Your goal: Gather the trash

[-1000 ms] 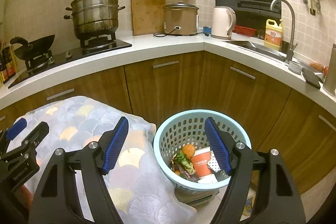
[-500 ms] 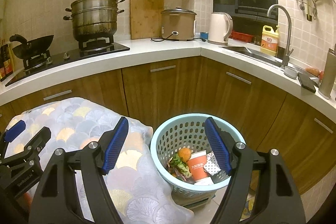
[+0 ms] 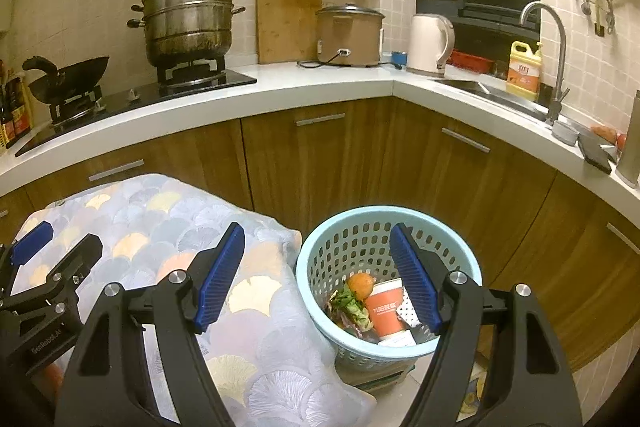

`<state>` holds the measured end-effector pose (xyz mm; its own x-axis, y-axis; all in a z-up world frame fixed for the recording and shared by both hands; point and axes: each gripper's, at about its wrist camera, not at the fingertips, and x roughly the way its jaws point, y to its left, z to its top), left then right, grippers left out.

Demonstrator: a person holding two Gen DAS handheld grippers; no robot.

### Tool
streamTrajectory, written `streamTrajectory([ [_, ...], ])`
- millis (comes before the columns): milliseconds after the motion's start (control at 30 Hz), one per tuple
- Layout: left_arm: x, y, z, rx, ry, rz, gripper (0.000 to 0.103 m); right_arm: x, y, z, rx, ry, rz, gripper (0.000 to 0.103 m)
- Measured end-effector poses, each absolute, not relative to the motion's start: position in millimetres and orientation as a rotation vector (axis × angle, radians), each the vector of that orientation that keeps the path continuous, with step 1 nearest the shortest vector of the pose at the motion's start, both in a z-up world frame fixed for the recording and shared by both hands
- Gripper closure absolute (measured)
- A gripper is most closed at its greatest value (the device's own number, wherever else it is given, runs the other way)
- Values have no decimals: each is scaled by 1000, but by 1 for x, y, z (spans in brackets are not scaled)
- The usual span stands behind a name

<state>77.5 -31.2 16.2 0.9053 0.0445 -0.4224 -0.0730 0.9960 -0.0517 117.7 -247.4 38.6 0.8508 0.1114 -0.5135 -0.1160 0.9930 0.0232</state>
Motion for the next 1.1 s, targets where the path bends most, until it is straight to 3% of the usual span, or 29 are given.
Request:
streamTrajectory([
  [1100,76,-26,20,-88,416,60,14,116,-247,49,-17,511,101,32],
])
